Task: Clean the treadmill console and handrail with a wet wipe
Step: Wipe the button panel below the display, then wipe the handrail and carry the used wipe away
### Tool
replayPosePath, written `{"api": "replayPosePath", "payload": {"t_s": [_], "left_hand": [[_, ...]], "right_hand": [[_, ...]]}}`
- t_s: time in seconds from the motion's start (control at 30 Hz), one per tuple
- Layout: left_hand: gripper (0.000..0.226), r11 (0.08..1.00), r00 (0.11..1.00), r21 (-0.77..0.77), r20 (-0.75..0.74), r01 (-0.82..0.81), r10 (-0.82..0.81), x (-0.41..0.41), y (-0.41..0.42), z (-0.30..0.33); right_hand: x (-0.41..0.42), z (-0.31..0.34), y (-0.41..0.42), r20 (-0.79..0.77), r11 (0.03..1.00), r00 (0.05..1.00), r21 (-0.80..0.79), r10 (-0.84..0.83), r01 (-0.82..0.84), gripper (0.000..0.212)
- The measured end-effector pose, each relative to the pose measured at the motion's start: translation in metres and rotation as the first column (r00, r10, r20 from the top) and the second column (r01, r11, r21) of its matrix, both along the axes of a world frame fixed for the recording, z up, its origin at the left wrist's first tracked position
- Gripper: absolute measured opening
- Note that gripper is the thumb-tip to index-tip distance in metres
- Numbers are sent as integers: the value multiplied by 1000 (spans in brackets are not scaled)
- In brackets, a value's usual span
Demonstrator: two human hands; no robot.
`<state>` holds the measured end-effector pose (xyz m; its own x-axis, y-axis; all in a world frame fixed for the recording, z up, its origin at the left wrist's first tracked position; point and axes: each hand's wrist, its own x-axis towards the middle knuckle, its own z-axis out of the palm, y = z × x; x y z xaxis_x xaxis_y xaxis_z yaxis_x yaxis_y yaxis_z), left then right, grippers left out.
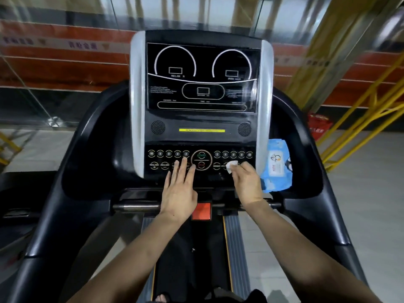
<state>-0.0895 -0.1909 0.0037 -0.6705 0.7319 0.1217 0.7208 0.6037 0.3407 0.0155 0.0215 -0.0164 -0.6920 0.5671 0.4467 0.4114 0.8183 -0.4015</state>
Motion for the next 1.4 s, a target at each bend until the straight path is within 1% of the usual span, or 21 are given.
{"api": "replayPosePath", "payload": {"t_s": [0.07, 0.2, 0.27, 0.33, 0.43, 0.5, 0.6, 0.67, 0.77, 0.83, 1.03, 1.13, 1.23, 1.3, 1.37, 1.4], "left_hand": [[78, 1000, 1000, -1, -3, 0, 0, 14, 15, 0], [77, 1000, 1000, -4, 15, 0, 0, 44, 40, 0], [77, 1000, 999, 9, 28, -17, 17, 59, 49, 0], [76, 999, 999, 14, 30, -38, 38, 75, 54, -2], [75, 998, 998, 23, 37, -58, 57, 96, 56, -7], [75, 997, 997, 25, 38, -72, 71, 107, 53, -9], [74, 996, 996, 27, 49, -81, 80, 120, 46, -6], [72, 998, 997, 13, 63, -55, 54, 128, 42, -3], [69, 1000, 999, -1, 44, 0, 0, 143, 37, 3], [67, 999, 998, 3, 52, 39, -39, 157, 31, 8], [59, 977, 979, 71, 18, 202, -204, 240, -13, 11], [59, 946, 947, 68, 25, 318, -320, 296, -37, 1], [61, 898, 896, 41, 54, 439, -441, 357, -52, -5], [61, 849, 845, 56, 73, 526, -529, 395, -53, -5], [61, 793, 788, 74, 90, 604, -609, 435, -53, -6], [61, 763, 757, 51, 100, 644, -645, 455, -54, -4]], "right_hand": [[16, 0, 21, -10, 998, 999, -30, -49, 49, 11], [40, 3, 39, -34, 987, 992, -111, -118, 113, 16], [47, 3, 38, -55, 973, 989, -192, -138, 126, 19], [54, 4, 36, -49, 959, 991, -263, -123, 105, 20], [67, 9, 37, 47, 945, 999, -326, -5, 21, 23], [80, 12, 35, 73, 934, 996, -356, 50, -21, 23], [103, 17, 28, 21, 921, 999, -388, 37, -26, 14], [120, 19, 20, -13, 918, 1000, -397, 15, -19, 10], [150, 25, 2, -69, 907, 997, -421, -25, -6, 11], [174, 30, -13, -88, 912, 993, -408, -75, 33, 10], [276, 52, -83, -187, 953, 959, -260, -210, 158, 8], [348, 54, -129, -185, 935, 935, -250, -303, 253, 8], [431, 51, -174, -159, 882, 887, -277, -434, 381, 10], [485, 49, -199, -149, 817, 821, -295, -552, 496, 11], [535, 45, -220, -115, 737, 739, -267, -664, 621, 12], [560, 43, -230, -104, 700, 702, -259, -705, 665, 12]]}}
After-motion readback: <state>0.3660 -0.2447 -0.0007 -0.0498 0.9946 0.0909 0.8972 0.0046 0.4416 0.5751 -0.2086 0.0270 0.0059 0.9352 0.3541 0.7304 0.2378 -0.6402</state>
